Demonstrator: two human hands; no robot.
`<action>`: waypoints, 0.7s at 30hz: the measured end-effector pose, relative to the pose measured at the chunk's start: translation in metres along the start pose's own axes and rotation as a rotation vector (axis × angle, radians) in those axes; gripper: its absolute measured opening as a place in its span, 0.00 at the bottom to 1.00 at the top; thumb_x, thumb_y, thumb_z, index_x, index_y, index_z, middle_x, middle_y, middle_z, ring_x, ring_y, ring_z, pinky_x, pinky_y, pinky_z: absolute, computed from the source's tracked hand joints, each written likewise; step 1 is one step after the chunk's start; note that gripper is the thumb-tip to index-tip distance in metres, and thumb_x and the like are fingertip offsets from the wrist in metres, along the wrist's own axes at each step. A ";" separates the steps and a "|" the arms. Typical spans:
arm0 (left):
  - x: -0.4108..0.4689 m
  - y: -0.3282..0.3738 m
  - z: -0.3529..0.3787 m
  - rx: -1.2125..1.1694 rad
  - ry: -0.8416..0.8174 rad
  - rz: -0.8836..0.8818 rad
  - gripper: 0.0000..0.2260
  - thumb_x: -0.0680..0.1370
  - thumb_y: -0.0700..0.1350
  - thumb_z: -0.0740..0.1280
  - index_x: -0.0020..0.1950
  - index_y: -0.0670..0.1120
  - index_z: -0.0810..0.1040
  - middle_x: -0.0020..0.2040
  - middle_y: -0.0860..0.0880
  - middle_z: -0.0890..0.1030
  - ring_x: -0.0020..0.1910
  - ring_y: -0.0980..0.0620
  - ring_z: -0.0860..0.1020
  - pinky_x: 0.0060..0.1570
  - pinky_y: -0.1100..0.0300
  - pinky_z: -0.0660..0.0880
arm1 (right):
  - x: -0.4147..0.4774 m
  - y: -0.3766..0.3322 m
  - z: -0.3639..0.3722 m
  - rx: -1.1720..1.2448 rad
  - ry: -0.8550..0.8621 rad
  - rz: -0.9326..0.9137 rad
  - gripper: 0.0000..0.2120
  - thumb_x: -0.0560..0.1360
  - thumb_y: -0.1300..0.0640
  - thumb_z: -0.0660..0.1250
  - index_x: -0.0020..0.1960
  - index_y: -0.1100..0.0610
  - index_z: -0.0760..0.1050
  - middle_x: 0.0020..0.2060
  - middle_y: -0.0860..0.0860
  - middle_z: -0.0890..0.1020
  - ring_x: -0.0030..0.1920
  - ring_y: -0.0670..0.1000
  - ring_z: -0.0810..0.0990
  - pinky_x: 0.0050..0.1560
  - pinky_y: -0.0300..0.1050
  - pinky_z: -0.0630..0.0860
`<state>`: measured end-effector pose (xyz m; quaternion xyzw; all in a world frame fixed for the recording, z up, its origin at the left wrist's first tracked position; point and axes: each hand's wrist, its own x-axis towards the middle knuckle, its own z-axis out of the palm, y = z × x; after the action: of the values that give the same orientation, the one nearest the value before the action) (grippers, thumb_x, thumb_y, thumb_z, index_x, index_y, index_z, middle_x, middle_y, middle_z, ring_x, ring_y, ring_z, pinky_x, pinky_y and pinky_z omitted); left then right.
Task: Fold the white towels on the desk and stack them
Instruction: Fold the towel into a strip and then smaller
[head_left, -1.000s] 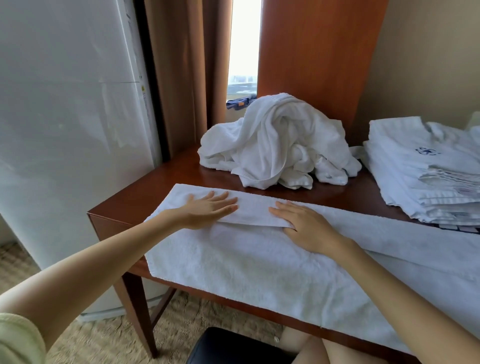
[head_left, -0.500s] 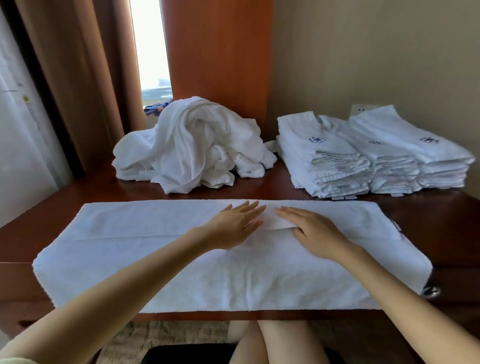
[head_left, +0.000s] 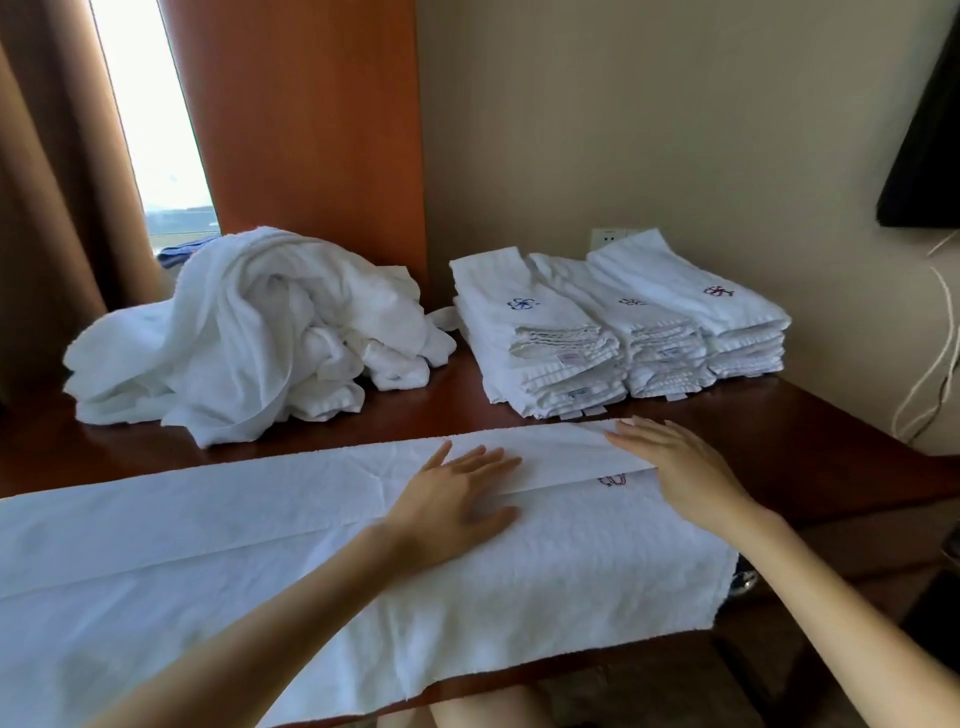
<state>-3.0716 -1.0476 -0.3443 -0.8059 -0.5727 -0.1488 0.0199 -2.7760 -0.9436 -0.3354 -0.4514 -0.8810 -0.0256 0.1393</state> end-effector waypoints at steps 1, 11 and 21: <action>0.000 0.000 -0.001 -0.012 0.011 0.011 0.27 0.79 0.62 0.57 0.77 0.58 0.57 0.78 0.56 0.59 0.77 0.57 0.55 0.75 0.57 0.42 | -0.001 0.002 -0.001 0.030 -0.002 0.005 0.37 0.74 0.76 0.56 0.76 0.47 0.62 0.75 0.43 0.61 0.76 0.43 0.55 0.75 0.36 0.46; 0.000 0.002 -0.001 -0.067 -0.045 0.007 0.24 0.80 0.61 0.57 0.76 0.59 0.61 0.78 0.56 0.57 0.77 0.58 0.54 0.75 0.59 0.47 | -0.014 0.006 -0.024 -0.020 -0.085 0.094 0.39 0.74 0.77 0.54 0.75 0.44 0.62 0.75 0.41 0.61 0.76 0.47 0.57 0.73 0.40 0.56; 0.000 0.001 -0.003 -0.055 -0.167 0.047 0.23 0.82 0.59 0.51 0.77 0.63 0.52 0.79 0.57 0.48 0.77 0.58 0.45 0.75 0.56 0.39 | 0.006 -0.021 -0.020 0.100 -0.097 0.067 0.23 0.84 0.52 0.50 0.79 0.48 0.51 0.78 0.45 0.50 0.78 0.46 0.44 0.76 0.48 0.43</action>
<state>-3.0715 -1.0480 -0.3415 -0.8289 -0.5491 -0.0961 -0.0467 -2.7916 -0.9552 -0.3131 -0.4739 -0.8713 0.0448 0.1195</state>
